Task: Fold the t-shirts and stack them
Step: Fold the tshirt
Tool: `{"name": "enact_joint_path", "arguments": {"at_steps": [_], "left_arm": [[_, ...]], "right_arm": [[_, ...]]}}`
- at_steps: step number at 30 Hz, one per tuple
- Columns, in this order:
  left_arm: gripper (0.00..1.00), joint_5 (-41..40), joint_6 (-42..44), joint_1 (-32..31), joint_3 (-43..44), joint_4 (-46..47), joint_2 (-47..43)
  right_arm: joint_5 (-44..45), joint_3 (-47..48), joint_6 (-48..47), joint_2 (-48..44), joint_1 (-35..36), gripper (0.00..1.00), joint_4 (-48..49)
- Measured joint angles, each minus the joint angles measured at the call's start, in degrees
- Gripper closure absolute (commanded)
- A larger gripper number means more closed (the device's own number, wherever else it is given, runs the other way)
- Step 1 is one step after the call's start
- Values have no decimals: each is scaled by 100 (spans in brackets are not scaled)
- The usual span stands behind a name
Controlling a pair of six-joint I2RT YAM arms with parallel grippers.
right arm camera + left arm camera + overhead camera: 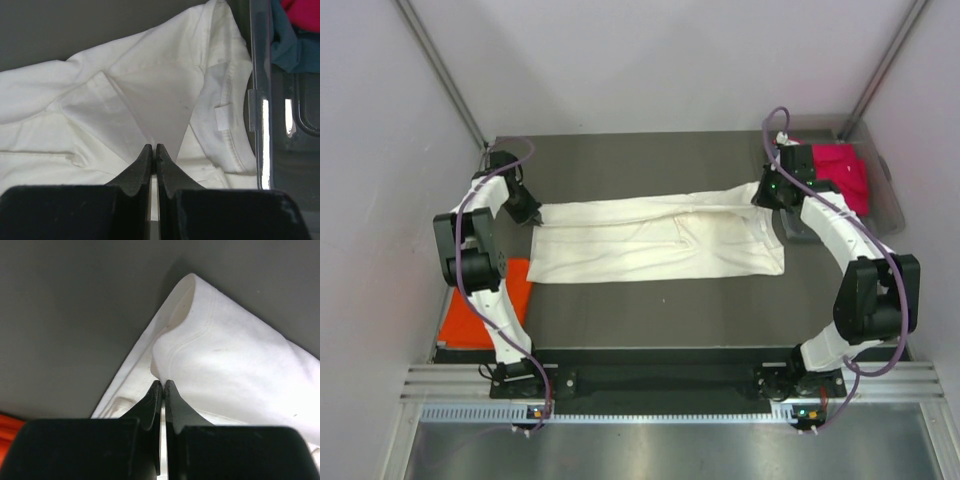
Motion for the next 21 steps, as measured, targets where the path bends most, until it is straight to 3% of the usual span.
{"name": "enact_joint_path", "arguments": {"at_steps": [21], "left_arm": [[100, -256, 216, 0, -682, -61, -323]], "right_arm": [[144, -542, -81, -267, -109, 100, -184]]}}
